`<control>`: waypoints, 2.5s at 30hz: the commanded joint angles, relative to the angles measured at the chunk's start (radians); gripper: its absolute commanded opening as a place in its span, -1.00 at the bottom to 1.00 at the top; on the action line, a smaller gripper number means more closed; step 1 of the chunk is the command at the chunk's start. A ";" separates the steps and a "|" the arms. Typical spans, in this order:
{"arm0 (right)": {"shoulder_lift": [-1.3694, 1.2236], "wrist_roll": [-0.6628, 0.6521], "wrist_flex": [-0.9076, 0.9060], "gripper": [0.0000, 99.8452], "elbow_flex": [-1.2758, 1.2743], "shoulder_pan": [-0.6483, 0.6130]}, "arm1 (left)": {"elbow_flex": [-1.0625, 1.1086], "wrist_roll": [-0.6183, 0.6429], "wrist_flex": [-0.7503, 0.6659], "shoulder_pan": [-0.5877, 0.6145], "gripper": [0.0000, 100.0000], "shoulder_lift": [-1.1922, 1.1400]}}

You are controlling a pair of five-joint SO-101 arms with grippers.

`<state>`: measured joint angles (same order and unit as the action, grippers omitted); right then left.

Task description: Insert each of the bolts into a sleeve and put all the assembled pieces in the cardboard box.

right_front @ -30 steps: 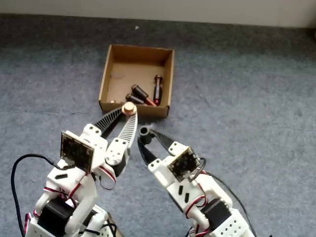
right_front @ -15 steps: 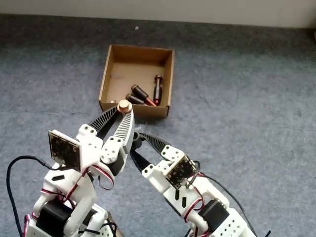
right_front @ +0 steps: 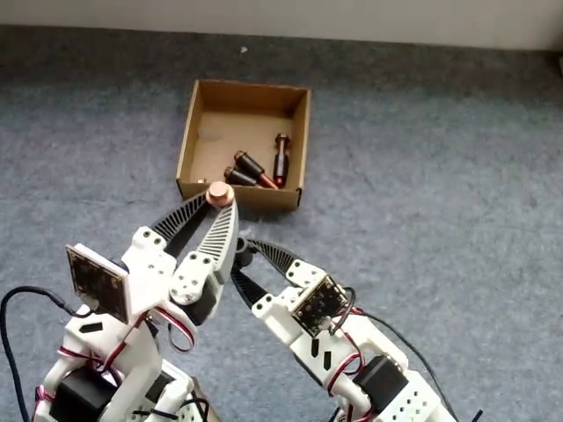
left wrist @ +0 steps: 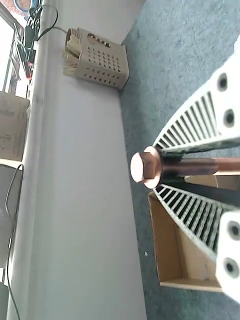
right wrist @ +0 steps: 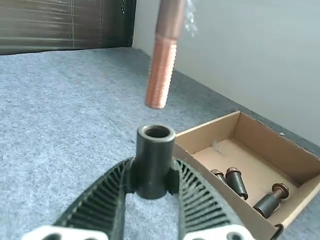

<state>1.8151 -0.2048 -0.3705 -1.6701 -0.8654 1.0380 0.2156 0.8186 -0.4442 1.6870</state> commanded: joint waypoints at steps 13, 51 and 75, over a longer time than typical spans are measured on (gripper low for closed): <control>0.019 -0.006 -0.001 -0.99 -0.133 -0.004 | 0.038 -0.066 -0.037 -0.054 -0.99 0.002; 0.019 -0.006 0.001 -0.99 -0.134 -0.002 | 0.145 -0.071 -0.071 -0.018 -0.99 0.002; 0.021 0.117 0.059 -0.99 -0.133 0.159 | 0.193 -0.066 -0.044 -0.048 -0.56 0.002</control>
<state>1.8136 -0.1281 -0.3460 -1.6701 -0.7457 1.2390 0.1511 0.7649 -0.4826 1.6824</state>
